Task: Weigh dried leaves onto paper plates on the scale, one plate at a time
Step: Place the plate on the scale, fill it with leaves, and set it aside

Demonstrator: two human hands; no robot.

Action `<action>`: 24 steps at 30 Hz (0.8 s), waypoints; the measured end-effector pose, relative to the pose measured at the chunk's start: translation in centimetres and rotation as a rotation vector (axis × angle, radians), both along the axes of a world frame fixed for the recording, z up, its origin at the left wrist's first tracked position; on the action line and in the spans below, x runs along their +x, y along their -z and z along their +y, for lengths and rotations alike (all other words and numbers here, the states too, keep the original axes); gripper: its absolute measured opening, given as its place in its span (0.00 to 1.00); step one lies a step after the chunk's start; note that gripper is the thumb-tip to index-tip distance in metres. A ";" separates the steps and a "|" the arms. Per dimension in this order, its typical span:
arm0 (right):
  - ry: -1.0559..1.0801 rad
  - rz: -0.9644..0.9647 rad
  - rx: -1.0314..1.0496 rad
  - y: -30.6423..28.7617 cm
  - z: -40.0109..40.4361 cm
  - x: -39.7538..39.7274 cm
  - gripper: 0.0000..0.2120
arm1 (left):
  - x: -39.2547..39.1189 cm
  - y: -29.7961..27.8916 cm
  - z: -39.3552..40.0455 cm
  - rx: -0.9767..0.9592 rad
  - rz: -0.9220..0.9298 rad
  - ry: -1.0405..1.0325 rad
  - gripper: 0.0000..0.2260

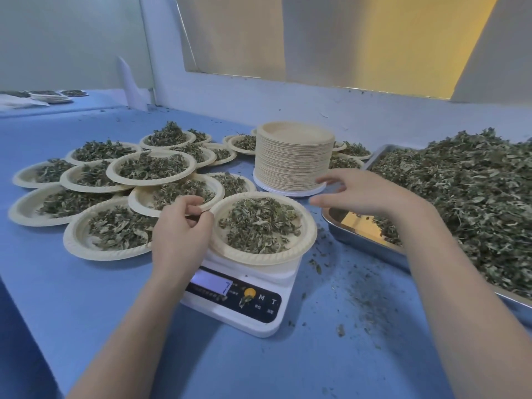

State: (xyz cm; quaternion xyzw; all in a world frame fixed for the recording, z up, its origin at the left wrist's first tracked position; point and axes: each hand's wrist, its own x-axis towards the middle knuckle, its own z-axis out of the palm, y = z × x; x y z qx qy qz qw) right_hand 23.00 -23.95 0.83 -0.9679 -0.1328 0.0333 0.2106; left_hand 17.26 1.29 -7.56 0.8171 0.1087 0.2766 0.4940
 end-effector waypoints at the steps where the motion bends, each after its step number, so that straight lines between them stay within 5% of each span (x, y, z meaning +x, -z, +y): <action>1: -0.067 0.078 0.029 -0.1 0.5 -0.4 0.38 | 0.0 0.1 -0.1 0.007 0.035 0.016 0.10; 5: -0.257 0.330 -0.068 0.7 1.6 -0.9 0.61 | 0.0 0.3 -0.3 0.005 0.100 0.058 0.10; 10: -0.247 0.354 -0.202 1.4 1.4 -0.2 0.68 | 0.0 0.3 -0.2 0.022 0.114 0.056 0.05; 12: -0.271 0.323 -0.201 1.6 1.8 -0.1 0.66 | 0.0 0.3 -0.2 0.029 0.122 0.055 0.04; 16: -0.361 0.327 -0.074 1.8 2.2 -0.2 0.41 | -0.1 0.2 0.0 0.048 0.129 0.035 0.04; 22: -0.341 0.186 0.023 1.5 2.0 -0.1 0.49 | -0.1 -0.5 0.4 -0.051 0.017 0.020 0.05; 24: -0.360 0.125 0.119 1.1 2.5 -0.4 0.42 | -0.1 -1.0 0.8 -0.070 -0.029 0.020 0.07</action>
